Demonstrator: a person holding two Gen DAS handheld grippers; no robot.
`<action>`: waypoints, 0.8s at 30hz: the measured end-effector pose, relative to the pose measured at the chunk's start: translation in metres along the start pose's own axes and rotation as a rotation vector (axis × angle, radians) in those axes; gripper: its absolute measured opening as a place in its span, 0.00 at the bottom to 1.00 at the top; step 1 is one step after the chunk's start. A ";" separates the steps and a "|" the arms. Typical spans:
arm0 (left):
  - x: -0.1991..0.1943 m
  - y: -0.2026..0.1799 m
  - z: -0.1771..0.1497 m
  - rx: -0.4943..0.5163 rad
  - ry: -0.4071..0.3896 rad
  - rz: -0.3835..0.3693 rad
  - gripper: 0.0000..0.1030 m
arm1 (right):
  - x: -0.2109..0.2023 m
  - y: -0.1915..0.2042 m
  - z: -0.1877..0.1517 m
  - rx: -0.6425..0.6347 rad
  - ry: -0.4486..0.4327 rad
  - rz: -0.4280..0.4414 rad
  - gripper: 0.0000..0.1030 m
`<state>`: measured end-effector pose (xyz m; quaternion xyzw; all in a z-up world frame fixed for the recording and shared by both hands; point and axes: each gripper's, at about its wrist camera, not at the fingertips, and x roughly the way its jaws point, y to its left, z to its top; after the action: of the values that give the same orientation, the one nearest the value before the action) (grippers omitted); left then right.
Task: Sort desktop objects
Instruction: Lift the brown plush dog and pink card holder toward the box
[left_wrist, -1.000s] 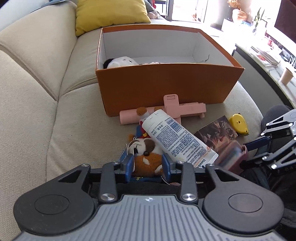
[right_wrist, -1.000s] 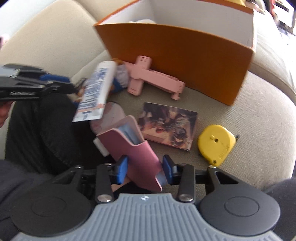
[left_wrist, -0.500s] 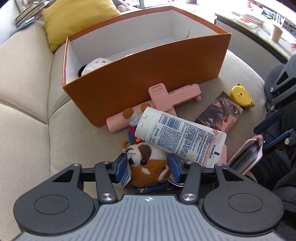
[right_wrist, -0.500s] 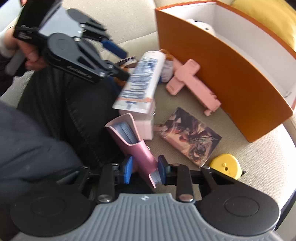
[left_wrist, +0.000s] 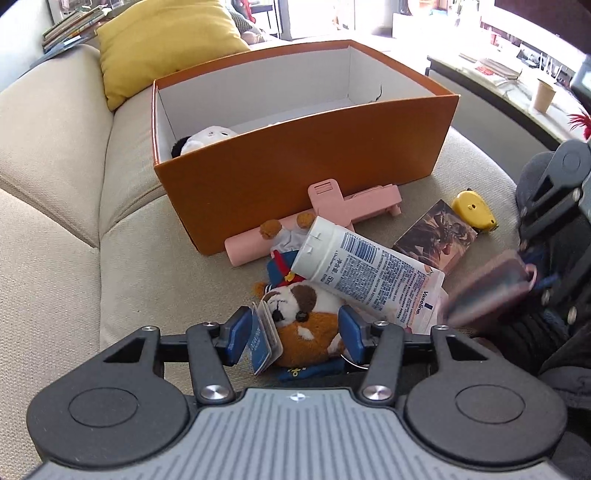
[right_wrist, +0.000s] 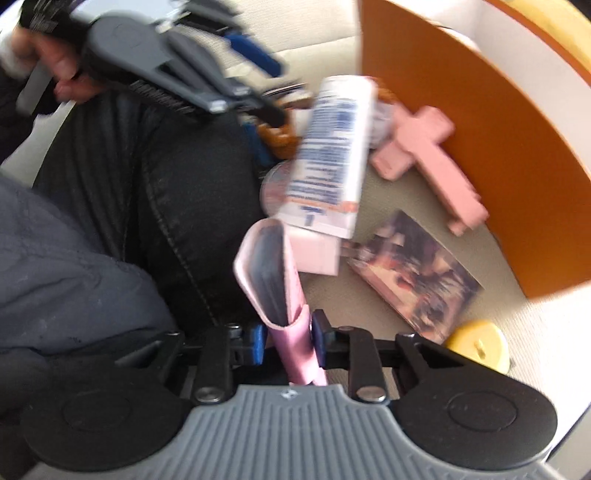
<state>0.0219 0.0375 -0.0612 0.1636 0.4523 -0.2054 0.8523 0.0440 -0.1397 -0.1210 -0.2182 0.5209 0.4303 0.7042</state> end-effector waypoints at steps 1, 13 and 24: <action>-0.001 0.001 -0.002 0.001 -0.009 -0.010 0.59 | -0.009 -0.004 -0.002 0.042 -0.024 -0.011 0.23; 0.019 -0.011 0.026 -0.007 -0.064 -0.095 0.59 | -0.068 -0.039 0.006 0.433 -0.272 -0.111 0.22; 0.022 -0.017 0.042 -0.098 -0.111 -0.111 0.32 | -0.053 -0.046 0.017 0.511 -0.290 -0.088 0.22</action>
<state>0.0538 -0.0007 -0.0586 0.0846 0.4222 -0.2388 0.8704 0.0869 -0.1719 -0.0725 0.0077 0.4966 0.2810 0.8212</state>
